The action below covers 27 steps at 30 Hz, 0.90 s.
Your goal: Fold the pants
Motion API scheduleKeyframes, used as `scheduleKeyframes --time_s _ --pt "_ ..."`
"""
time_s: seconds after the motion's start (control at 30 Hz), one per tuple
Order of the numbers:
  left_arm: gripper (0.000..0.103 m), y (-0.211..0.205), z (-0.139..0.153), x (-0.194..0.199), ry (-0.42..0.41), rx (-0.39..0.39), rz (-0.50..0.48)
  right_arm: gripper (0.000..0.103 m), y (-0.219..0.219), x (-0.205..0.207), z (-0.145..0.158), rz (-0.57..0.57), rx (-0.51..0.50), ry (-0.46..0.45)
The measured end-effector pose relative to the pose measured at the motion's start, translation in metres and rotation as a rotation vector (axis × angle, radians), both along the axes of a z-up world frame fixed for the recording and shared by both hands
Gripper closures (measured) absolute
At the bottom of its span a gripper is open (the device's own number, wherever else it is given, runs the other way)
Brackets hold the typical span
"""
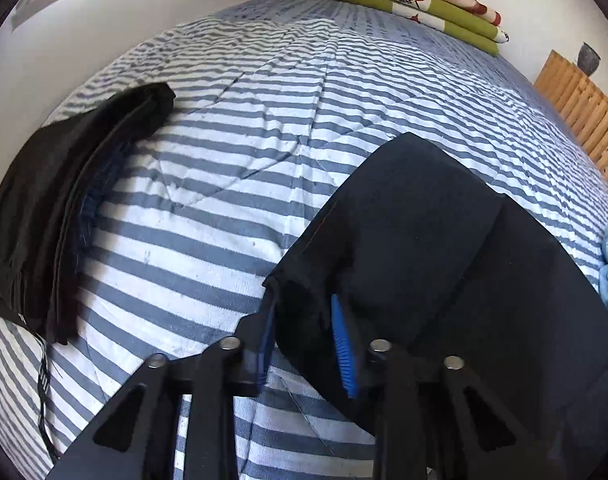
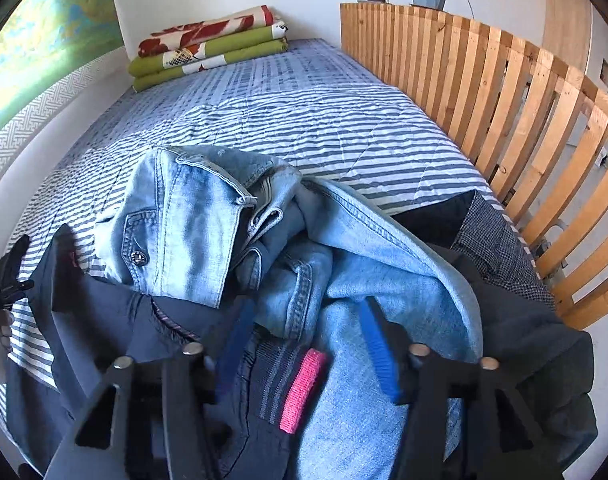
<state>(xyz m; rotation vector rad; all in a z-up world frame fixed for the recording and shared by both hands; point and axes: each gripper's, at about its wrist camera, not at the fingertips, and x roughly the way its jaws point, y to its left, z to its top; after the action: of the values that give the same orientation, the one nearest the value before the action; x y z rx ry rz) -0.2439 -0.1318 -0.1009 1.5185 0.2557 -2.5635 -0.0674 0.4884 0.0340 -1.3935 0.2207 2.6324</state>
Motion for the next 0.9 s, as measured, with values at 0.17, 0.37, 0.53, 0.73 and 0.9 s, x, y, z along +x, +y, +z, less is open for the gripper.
scheduleKeyframes --time_s 0.17,0.37,0.53,0.73,0.9 --pt "0.097 -0.013 0.016 0.02 0.036 0.051 -0.014 0.052 -0.001 -0.007 -0.027 -0.011 -0.013 -0.049" --pt "0.096 -0.055 0.033 0.102 0.012 0.074 -0.003 0.103 -0.014 -0.004 -0.02 0.004 0.011 0.005" --pt "0.056 -0.08 0.026 0.128 -0.073 0.029 0.013 0.103 -0.007 0.004 -0.002 -0.012 0.047 0.083" --pt "0.03 -0.079 0.04 0.075 0.03 0.188 0.018 0.057 0.002 -0.006 -0.013 0.09 -0.107 -0.005" --pt "0.027 -0.05 0.018 0.006 -0.036 0.142 -0.031 0.054 0.003 -0.01 -0.025 0.087 -0.148 -0.017"
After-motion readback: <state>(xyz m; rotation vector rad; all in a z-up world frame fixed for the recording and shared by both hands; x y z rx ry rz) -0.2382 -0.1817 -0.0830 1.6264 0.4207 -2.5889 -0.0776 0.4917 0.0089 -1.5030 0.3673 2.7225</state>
